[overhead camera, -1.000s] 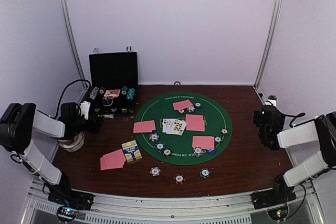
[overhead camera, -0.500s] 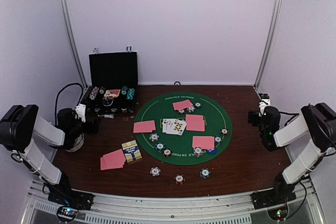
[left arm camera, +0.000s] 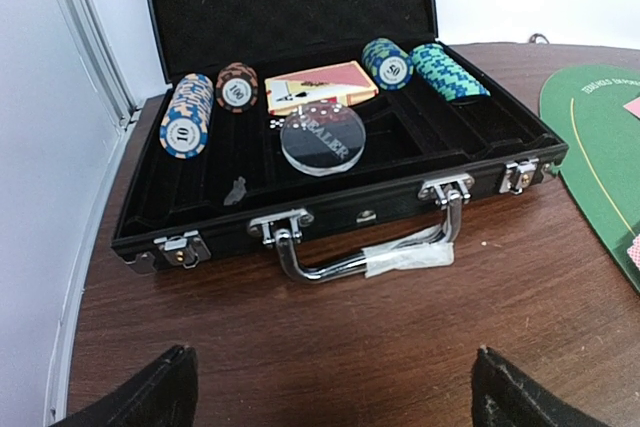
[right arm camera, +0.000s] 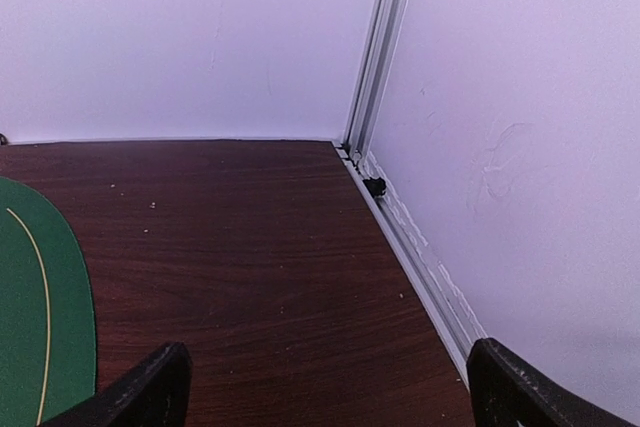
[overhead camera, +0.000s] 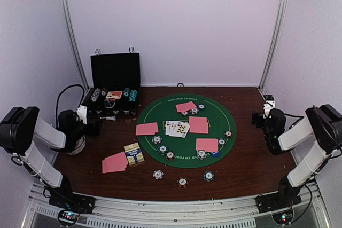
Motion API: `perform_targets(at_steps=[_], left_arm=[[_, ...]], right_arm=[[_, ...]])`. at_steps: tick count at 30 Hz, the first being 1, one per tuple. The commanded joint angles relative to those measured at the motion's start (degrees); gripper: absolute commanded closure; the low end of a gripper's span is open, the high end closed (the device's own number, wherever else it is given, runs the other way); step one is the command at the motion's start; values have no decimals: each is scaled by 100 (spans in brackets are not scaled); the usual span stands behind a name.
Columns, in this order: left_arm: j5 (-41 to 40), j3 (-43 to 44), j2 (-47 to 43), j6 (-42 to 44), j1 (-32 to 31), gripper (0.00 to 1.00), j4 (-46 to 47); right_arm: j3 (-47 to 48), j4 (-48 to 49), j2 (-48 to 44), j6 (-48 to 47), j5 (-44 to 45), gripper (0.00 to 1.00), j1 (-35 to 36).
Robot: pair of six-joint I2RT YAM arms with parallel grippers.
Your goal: Distribute texas hold em gaming equipment
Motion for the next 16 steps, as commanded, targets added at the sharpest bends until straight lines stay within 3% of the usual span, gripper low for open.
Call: perform_targets(at_steps=[1, 16], left_arm=[[-18, -44, 38, -53, 32, 2, 376], [-16, -48, 39, -53, 31, 3, 376]], right_arm=[[131, -159, 25, 95, 146, 0, -49], [204, -286, 27, 154, 52, 1, -118]])
